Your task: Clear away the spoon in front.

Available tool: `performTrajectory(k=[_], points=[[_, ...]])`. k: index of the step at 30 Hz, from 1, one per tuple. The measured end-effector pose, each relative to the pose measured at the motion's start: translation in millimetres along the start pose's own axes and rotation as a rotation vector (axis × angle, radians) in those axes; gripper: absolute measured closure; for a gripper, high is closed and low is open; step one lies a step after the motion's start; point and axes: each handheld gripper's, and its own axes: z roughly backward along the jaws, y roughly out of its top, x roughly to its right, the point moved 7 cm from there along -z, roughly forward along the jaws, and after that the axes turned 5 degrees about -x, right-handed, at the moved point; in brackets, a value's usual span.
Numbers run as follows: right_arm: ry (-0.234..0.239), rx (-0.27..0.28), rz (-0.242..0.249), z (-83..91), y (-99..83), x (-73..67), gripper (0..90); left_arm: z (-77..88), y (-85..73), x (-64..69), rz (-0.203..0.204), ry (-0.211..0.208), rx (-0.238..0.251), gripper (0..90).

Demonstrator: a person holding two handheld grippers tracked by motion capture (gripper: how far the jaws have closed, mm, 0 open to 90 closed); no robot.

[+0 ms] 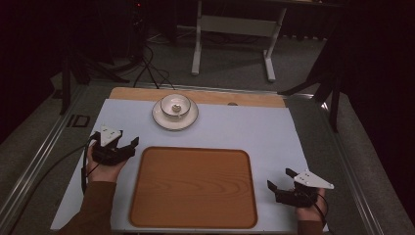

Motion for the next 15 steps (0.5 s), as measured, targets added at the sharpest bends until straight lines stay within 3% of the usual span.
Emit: performTrajectory(k=[15], points=[[0.001,-0.001,-0.002,-0.4,0.0,0.0,13.9,-11.2,21.8,5.8,-0.036,-0.019,-0.006,37.9]])
